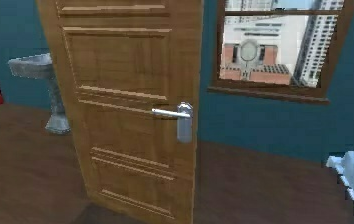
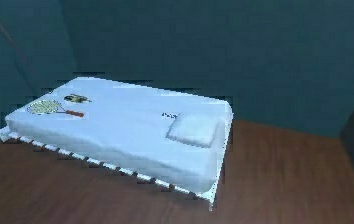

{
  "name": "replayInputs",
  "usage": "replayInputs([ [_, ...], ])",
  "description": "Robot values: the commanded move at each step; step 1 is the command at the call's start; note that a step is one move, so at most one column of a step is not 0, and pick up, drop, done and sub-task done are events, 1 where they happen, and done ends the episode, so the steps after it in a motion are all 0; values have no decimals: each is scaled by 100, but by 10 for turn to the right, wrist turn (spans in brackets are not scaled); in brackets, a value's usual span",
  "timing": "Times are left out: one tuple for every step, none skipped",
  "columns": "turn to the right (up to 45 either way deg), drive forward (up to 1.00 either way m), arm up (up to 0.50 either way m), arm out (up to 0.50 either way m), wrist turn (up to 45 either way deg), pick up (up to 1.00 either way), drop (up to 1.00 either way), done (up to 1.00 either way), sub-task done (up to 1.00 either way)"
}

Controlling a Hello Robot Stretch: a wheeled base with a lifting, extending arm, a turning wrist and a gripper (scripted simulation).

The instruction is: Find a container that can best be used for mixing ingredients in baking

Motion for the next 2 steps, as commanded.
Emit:
replayInputs([
  [-450, 0, 0, 0, 0, 0, 0, 0, 0],
  [-90, 0, 0, 0, 0, 0, 0, 0, 0],
])
